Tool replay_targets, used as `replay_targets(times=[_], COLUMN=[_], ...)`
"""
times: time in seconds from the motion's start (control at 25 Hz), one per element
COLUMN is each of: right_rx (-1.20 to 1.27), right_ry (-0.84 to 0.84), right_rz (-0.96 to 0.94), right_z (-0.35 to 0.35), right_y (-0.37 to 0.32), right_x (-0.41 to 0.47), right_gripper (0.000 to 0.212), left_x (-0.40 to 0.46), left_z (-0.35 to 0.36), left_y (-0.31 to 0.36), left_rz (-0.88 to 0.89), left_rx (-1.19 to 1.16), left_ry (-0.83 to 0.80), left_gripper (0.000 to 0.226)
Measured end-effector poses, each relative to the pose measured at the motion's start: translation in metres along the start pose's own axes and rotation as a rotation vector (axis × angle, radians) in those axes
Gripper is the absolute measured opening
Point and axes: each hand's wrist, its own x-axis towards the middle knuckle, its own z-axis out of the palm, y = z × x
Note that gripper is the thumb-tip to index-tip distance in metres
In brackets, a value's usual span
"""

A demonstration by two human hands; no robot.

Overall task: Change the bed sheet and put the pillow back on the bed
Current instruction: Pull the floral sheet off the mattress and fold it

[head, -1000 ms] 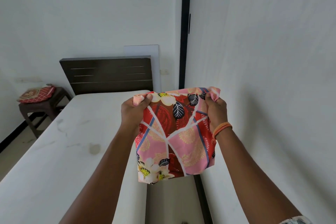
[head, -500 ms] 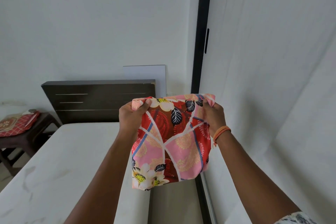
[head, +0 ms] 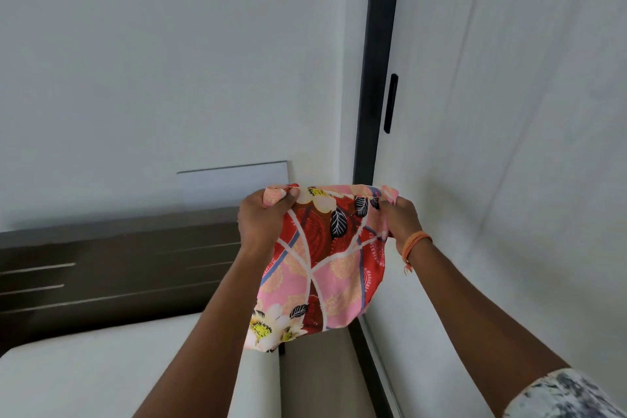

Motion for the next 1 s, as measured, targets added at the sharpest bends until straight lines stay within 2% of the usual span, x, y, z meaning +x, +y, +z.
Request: replay_targets(times=[0.12, 0.28, 0.36, 0.48, 0.56, 0.6, 0.84, 1.0], right_rx=[-0.074, -0.326, -0.763, -1.689, -2.084, -2.179, -2.397, -2.31], right_ry=[-0.003, 0.041, 0.073, 0.094, 0.102, 0.125, 0.251, 0.174], right_rz=[-0.046, -0.124, -0.277, -0.616, -0.691, -0.687, -0.604, -0.527], right_z=[0.017, 0.03, 0.032, 0.026, 0.021, 0.02, 0.032, 0.039], right_y=[-0.012, -0.024, -0.033, -0.048, -0.057, -0.061, -0.059, -0.069], right_x=[0.076, 0.187, 0.237, 0.299, 0.334, 0.346, 0.37, 0.372], right_gripper=[0.024, 0.04, 0.042, 0.043, 0.048, 0.047, 0.042, 0.033], left_x=[0.067, 0.152, 0.188, 0.232, 0.257, 0.267, 0.302, 0.311], left_z=[0.031, 0.082, 0.108, 0.137, 0.154, 0.161, 0.186, 0.189], left_y=[0.002, -0.003, -0.001, 0.005, 0.009, 0.011, 0.009, 0.007], left_rz=[0.025, 0.012, -0.015, -0.024, -0.02, -0.018, -0.034, 0.0], left_rx=[0.016, 0.011, 0.021, 0.07, 0.084, 0.088, 0.071, 0.061], left_ry=[-0.013, 0.032, 0.055, 0.09, 0.092, 0.086, 0.017, -0.07], left_gripper=[0.023, 0.031, 0.033, 0.036, 0.035, 0.035, 0.033, 0.029])
